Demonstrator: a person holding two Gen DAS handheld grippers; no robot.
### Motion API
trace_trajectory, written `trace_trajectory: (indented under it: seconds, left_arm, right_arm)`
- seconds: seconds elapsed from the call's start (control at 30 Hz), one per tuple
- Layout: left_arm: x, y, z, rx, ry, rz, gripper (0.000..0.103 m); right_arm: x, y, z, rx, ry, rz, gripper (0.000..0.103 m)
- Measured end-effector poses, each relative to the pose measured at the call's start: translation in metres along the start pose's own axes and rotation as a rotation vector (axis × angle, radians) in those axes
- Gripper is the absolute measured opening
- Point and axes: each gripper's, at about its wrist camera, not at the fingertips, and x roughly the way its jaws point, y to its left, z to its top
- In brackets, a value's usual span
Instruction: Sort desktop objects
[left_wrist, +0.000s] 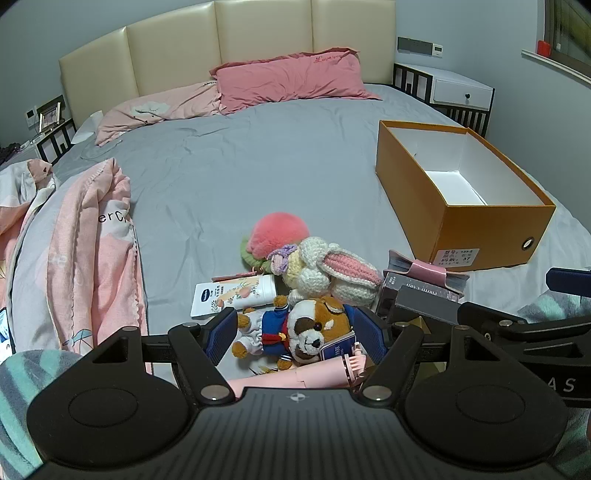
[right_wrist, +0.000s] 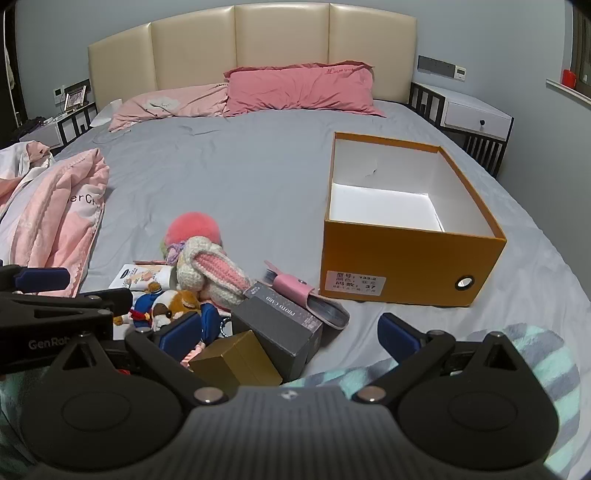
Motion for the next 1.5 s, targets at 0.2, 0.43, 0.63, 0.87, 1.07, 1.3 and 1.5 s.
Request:
trace_trajectory:
  seconds: [0.2,0.43,0.63,0.87,1.07,1.3,1.5]
  left_arm:
    - [0.0,-0.001,0.0,0.0,0.003,-0.001,0.082]
    - [0.0,0.002,-0.002,-0.003,0.011,-0.011,0.082]
    - [0.005,0.011,-0.006,-0.022,0.053,-0.033,0.078]
    - [0.011,0.021,-0.009,-0.066,0.099,-0.097,0.063]
    - [0.025,0.014,-0.004,-0.082,0.163,-0.201,0.048]
    - [0.045,-0.01,0.013,-0.08,0.205,-0.277,0.046]
    - [0.076,-0.022,0.032,-0.125,0.26,-0.32,0.046]
  right_arm:
    - [0.001,0.001,0.001,0.002,0.003,0.003,0.101]
    - [0.003,0.001,0.0,0.007,0.015,0.019,0.101]
    - [0.006,0.004,-0.001,-0.013,0.034,0.042,0.097]
    - [0.019,0.002,-0.001,-0.052,0.093,0.07,0.08]
    - [0.036,-0.014,-0.001,-0.086,0.164,0.09,0.055]
    - [0.055,-0.032,0.01,-0.164,0.199,0.093,0.043]
    - [0.078,-0.037,0.025,-0.239,0.212,0.11,0.043]
